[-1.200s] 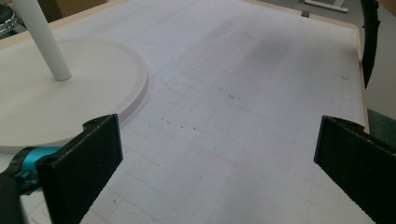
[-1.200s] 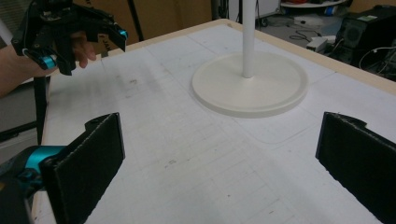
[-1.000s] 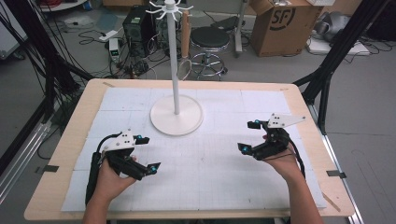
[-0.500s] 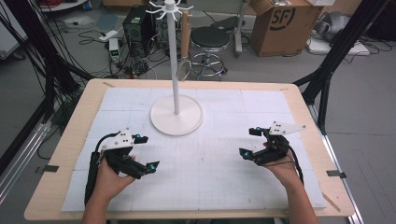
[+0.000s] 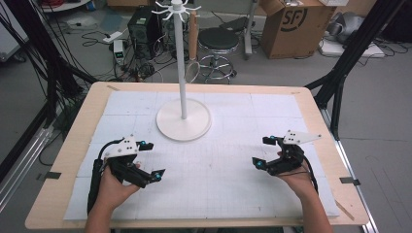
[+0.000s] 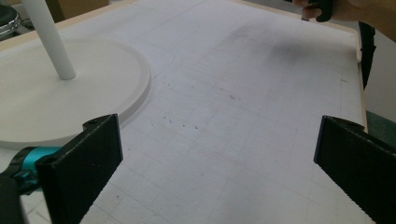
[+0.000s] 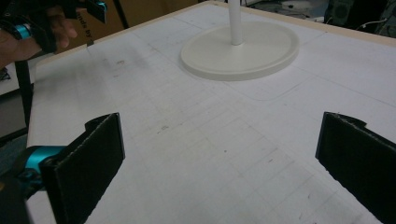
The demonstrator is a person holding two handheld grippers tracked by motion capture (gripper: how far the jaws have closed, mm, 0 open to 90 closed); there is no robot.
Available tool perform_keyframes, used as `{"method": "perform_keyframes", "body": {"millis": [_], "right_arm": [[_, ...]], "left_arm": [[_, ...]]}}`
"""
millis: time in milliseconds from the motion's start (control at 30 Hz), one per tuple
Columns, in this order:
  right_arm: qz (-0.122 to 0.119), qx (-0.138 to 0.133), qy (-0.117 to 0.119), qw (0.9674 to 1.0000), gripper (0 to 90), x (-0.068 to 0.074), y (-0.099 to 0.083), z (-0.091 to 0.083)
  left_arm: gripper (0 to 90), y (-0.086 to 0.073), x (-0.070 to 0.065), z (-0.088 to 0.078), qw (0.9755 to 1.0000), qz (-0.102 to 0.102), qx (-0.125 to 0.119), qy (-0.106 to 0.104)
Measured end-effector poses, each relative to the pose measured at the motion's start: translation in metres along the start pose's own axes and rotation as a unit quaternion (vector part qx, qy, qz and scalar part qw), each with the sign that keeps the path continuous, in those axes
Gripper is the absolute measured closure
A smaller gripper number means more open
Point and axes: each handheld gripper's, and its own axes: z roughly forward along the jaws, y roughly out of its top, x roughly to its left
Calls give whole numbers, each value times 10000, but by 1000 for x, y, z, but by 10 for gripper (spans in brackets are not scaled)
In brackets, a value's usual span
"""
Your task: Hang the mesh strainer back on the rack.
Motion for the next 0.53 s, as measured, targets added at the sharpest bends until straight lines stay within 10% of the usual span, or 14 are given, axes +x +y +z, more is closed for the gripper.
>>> {"method": "perform_keyframes", "body": {"millis": [533], "right_arm": [[29,16,45,10000,3,-2,-1,4]], "left_arm": [[17,-1,1,1,10000,-33,52,24]]}}
